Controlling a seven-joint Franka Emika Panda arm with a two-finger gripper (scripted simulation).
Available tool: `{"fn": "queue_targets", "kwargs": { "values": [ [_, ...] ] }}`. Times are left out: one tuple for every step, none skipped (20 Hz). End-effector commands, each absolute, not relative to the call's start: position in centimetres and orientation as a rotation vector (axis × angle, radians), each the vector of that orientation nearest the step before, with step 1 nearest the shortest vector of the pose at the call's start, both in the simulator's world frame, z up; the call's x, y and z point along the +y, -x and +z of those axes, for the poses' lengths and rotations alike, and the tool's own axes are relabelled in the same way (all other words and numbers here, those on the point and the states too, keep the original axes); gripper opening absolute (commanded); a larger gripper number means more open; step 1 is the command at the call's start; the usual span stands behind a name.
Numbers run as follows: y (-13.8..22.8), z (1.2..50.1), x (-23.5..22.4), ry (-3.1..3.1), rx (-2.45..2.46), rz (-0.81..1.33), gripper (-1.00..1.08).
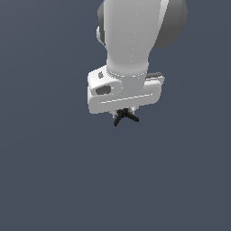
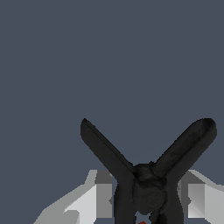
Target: Pick up the object and move it to a goal position.
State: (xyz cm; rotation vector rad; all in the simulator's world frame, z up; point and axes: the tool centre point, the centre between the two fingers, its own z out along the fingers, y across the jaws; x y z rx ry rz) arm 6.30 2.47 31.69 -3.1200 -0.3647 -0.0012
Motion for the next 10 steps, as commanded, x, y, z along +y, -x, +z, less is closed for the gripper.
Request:
{"fn": "queue_targets", "kwargs": {
  "values": [
    [-6.3, 34.4, 2.0, 3.120, -0.365, 0.000, -1.00],
    [-6.4, 35.5, 1.9, 3.120, -0.365, 0.000, -1.00],
    [-6.4, 36.5, 1.7, 3.120, -0.365, 0.000, -1.00],
    [-6.4, 37.4, 1.6, 3.120, -0.365, 0.000, -1.00],
    [-6.5, 38.3, 1.4, 3.120, -0.365, 0.000, -1.00],
    [-6.5, 39.2, 1.3, 3.120, -0.365, 0.000, -1.00],
    [-6.6, 40.0, 1.2, 3.120, -0.365, 0.000, -1.00],
    [-6.6, 40.7, 1.0, 3.120, -0.365, 0.000, -1.00],
    [-6.7, 41.3, 0.9, 3.120, -0.365, 0.000, -1.00],
    [-6.7, 41.9, 0.8, 3.120, -0.364, 0.000, -1.00]
  ]
}}
